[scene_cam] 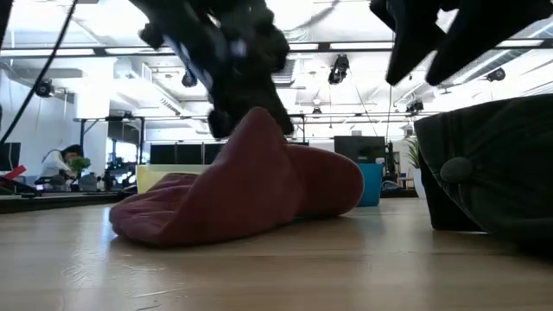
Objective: Pick & Place hat
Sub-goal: Put the red cap into the yellow bin
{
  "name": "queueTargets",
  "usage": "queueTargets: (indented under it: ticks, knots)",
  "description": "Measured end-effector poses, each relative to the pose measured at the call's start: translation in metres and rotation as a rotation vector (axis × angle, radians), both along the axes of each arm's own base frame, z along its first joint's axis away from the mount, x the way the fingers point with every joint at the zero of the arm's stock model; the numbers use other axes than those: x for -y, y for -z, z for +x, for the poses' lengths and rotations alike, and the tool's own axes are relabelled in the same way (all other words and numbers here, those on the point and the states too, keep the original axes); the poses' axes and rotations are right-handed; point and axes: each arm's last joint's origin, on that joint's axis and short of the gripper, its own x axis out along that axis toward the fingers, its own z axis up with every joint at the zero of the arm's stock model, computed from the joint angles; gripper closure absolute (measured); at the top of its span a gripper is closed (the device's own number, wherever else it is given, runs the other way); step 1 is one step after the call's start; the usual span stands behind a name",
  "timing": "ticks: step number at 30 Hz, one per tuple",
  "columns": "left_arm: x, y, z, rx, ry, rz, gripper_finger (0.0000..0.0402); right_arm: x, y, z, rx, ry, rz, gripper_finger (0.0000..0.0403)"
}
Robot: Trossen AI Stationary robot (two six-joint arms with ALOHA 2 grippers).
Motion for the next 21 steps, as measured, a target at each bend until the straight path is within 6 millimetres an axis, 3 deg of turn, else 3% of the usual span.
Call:
queueTargets:
  ticks: [5,7,13,21]
  knots:
    - [0.013,-0.030,-0.033,-0.064,-0.005,-0.010,0.0268,0.012,0.002,0.008,-0.017,-0.030,-0.009,0.0188]
    - [0.022,-0.031,-0.042,-0.085,0.005,-0.024,0.0268,0.022,0.005,0.015,-0.009,-0.050,-0.002,0.0188]
    - [0.041,0.002,-0.041,-0.128,0.007,-0.075,0.0268,0.047,0.009,0.036,0.058,-0.158,0.041,0.0188]
    - [0.042,0.048,-0.017,-0.104,-0.038,-0.057,0.0268,0.043,0.045,0.048,-0.050,-0.268,0.037,0.0188]
